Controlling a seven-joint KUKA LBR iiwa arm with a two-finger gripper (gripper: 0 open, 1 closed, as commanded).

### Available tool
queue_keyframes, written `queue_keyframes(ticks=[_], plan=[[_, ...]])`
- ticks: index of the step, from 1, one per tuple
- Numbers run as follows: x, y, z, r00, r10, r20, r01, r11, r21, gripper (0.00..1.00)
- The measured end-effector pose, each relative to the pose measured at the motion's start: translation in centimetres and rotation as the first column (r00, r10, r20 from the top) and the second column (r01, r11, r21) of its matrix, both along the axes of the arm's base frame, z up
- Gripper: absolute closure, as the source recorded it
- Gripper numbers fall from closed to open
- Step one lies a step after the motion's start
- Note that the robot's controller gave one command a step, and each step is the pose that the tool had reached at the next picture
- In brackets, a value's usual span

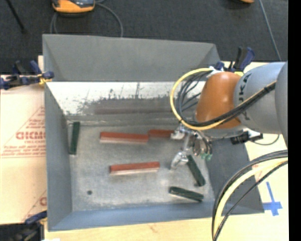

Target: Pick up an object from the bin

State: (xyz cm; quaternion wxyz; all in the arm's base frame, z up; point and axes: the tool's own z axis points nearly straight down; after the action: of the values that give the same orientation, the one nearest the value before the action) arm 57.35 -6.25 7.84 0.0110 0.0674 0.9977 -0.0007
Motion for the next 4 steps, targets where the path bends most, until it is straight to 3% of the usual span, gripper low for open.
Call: queue_keyframes(ticks=[1,2,3,4], plan=[[-0.1,7.9,0.4,0.98,0.2,-0.016,-0.2,0.98,-0.001,1.0],[-0.2,8.0,0.1,0.979,0.201,-0.018,-0.201,0.98,0.001,0.0],[-0.2,8.0,0.1,0.979,0.202,-0.018,-0.202,0.979,0.001,0.0],[-3.1,11.2,0.2,1.0,-0.026,-0.018,0.026,1.0,-0.001,1.0]])
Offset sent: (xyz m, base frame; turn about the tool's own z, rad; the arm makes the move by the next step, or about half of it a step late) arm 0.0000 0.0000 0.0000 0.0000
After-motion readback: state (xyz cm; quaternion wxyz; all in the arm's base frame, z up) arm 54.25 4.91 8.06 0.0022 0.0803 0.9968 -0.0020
